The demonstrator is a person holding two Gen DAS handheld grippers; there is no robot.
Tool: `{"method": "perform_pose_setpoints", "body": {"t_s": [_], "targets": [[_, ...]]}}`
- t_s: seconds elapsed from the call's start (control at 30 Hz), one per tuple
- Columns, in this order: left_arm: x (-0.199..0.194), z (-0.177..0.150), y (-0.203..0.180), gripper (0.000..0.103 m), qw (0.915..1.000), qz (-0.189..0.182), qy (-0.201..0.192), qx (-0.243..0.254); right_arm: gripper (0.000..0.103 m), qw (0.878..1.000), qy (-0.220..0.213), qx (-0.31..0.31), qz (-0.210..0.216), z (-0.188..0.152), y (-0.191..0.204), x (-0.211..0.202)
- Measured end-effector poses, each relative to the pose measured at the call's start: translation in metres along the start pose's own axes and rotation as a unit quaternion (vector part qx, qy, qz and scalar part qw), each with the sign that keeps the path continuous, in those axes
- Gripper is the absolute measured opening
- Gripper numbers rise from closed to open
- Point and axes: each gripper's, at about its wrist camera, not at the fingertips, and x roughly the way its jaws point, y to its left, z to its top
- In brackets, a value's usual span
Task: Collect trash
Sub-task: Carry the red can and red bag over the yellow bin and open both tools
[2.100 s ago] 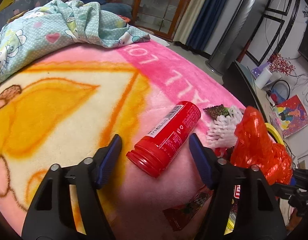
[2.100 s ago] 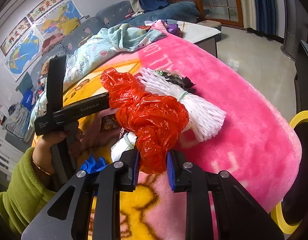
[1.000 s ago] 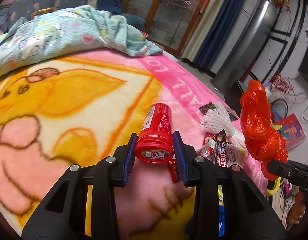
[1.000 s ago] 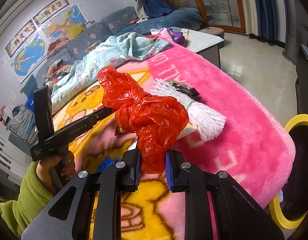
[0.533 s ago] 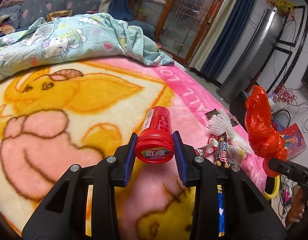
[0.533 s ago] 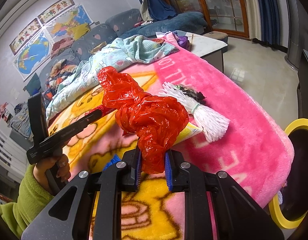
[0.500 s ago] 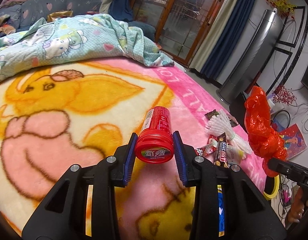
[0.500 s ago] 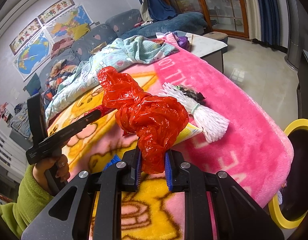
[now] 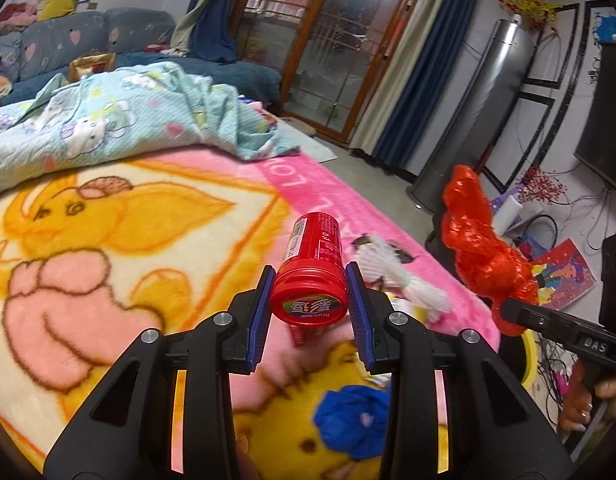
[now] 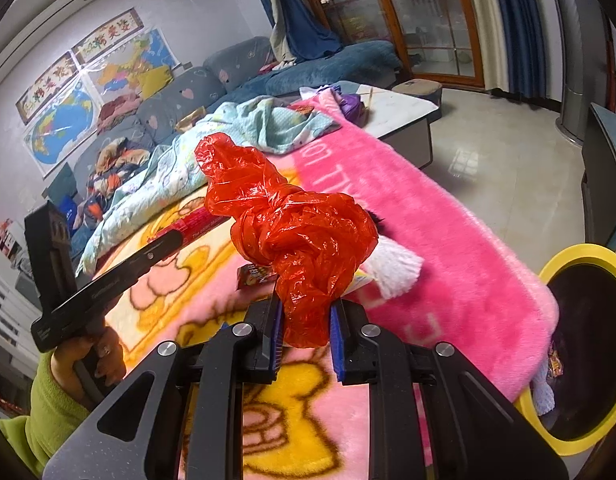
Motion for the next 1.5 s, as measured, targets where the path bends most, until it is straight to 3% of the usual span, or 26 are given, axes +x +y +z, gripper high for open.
{"method": "perform_pose_setpoints", "body": {"t_s": [0.83, 1.5], "targets": [[0.000, -0.011, -0.102, 0.028, 0.9943, -0.078, 0.007, 0.073, 0.018, 0.996, -0.064, 0.052, -0.041, -0.003, -0.061, -0.065], [0.016, -0.038, -0.190, 0.028, 0.9781, -0.133, 0.024, 0.158, 0.018, 0.981, -0.107, 0.111, -0.115, -0.030, -0.128, -0.105]]}}
